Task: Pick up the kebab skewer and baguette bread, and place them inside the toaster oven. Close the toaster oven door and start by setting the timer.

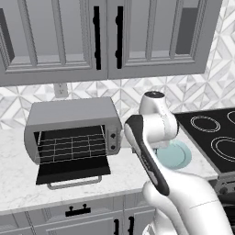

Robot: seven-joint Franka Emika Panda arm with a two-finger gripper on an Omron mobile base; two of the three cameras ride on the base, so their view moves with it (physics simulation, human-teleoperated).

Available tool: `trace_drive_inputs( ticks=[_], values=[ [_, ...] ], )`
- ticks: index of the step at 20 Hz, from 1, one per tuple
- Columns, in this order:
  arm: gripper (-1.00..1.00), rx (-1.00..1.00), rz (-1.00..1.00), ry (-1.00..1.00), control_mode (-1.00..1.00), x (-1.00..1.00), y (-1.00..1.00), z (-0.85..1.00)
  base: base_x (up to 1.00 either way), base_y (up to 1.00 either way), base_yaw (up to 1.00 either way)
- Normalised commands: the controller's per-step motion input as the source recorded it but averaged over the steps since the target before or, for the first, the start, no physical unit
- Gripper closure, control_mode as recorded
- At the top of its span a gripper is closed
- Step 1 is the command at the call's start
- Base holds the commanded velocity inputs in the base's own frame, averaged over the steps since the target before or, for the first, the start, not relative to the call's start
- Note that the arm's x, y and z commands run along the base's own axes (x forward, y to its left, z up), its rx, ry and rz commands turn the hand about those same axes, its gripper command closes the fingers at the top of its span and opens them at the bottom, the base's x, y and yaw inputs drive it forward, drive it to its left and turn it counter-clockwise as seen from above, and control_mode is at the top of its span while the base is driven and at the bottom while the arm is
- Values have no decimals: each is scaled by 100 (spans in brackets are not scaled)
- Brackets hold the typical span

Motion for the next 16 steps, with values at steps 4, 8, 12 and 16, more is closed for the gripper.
trace_drive_inputs(
  ticks=[4, 8, 12, 16],
  values=[
    [100, -14, 0, 6, -100, -1, 100, 10, 0, 0, 0],
    [100, -3, -1, 11, -100, 0, 100, 3, 0, 0, 0],
    [100, 0, -3, 2, -100, 5, 100, 18, 0, 0, 0],
    [100, 0, 0, 8, -100, 2, 100, 9, 0, 0, 0]
  ],
)
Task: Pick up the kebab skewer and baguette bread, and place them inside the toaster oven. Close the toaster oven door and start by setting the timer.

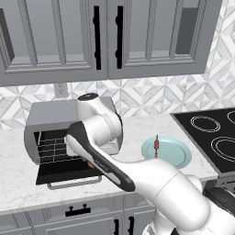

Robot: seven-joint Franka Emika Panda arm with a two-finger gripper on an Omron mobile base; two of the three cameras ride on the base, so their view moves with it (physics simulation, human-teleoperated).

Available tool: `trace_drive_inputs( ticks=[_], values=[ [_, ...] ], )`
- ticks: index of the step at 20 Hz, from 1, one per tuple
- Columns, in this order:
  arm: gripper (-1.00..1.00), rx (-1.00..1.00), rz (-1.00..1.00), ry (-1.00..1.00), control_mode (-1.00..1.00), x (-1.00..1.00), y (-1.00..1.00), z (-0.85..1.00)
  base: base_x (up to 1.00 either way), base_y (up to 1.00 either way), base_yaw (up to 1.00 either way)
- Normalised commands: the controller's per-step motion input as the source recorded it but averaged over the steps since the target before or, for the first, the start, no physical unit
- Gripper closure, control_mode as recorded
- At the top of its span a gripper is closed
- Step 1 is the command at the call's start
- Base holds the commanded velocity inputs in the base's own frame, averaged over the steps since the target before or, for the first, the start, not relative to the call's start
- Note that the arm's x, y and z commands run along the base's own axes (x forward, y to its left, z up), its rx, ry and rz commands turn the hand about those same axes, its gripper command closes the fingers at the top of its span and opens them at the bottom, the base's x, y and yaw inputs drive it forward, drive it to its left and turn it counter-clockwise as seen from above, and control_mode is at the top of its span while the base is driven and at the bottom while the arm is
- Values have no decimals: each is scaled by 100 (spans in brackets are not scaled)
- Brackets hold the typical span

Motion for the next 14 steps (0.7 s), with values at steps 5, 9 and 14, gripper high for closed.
trace_drive_inputs(
  ticks=[5, 9, 14],
  values=[
    [100, 1, -10, 1, -100, 1, 81, 2, 0, 0, 0],
    [100, 0, -10, -4, -100, 9, 67, -4, 0, 0, 0],
    [100, 0, -1, -8, -100, 21, 3, -25, 0, 0, 0]
  ],
)
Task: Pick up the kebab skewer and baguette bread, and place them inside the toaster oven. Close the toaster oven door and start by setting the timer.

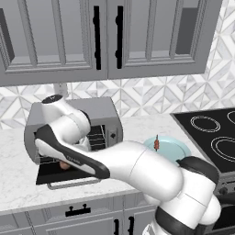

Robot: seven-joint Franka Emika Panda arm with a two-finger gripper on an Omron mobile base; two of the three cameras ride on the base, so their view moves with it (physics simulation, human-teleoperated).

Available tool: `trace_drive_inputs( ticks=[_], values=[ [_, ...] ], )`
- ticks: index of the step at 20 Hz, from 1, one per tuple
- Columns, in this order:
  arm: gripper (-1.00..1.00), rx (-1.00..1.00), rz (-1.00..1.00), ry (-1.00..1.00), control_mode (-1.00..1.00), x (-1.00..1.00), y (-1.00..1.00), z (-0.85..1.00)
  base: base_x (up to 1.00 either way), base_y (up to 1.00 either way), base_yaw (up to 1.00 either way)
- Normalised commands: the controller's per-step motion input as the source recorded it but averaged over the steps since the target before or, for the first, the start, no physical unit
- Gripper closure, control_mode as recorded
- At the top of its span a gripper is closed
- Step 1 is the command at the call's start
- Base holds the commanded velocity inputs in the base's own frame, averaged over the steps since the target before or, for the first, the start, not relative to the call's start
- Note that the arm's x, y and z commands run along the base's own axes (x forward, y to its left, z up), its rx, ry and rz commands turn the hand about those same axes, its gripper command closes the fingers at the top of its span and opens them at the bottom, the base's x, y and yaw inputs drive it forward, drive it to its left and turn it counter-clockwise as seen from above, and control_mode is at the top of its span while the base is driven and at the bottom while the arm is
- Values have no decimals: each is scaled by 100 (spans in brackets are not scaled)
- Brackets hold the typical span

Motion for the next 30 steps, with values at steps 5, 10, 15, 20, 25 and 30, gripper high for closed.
trace_drive_inputs(
  ticks=[5, 10, 15, 20, 25, 30],
  values=[
    [100, 5, 0, -1, -100, 20, 6, -31, 0, 0, 0],
    [100, 4, 0, 0, -100, 0, 5, -10, 0, 0, 0],
    [100, 0, 2, 2, -100, 0, 30, 0, 0, 0, 0],
    [100, 0, 3, 17, -100, 25, 37, 0, 0, 0, 0],
    [100, 0, 3, 5, -100, 30, 2, 0, 0, 0, 0],
    [100, 0, 0, -4, -100, 9, 0, -8, 0, 0, 0]
  ],
)
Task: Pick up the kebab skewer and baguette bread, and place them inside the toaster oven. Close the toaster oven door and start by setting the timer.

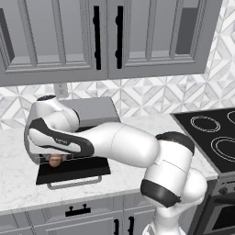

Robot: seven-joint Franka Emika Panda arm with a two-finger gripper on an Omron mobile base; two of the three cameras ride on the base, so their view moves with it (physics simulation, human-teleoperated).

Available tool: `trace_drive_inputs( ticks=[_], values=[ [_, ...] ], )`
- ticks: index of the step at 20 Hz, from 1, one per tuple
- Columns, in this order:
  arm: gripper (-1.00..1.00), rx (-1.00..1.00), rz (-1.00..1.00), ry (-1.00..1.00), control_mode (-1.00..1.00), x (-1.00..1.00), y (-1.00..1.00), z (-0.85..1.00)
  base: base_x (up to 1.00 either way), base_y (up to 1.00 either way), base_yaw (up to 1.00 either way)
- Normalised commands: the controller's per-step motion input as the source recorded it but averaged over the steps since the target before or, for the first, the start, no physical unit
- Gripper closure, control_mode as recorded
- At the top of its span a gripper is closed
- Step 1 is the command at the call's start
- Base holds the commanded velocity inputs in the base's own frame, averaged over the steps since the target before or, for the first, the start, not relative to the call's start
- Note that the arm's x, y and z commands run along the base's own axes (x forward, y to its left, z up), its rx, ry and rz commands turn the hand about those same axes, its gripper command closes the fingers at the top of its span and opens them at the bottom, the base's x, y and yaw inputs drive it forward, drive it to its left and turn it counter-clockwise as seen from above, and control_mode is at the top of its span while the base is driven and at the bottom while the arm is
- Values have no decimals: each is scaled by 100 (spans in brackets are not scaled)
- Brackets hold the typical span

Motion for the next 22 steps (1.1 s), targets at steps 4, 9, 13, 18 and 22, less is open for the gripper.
trace_drive_inputs(
  ticks=[4, 9, 13, 18, 22],
  values=[
    [100, 0, 0, -6, -100, 29, 0, -8, 0, 0, 0],
    [100, 0, 0, -5, -100, 22, 0, -17, 0, 0, 0],
    [100, 0, 0, -2, -100, 6, 0, -26, 0, 0, 0],
    [100, 0, 0, 0, -100, 16, 0, -13, 0, 0, 0],
    [100, 0, 0, 0, -100, 26, 0, 0, 0, 0, 0]
  ],
)
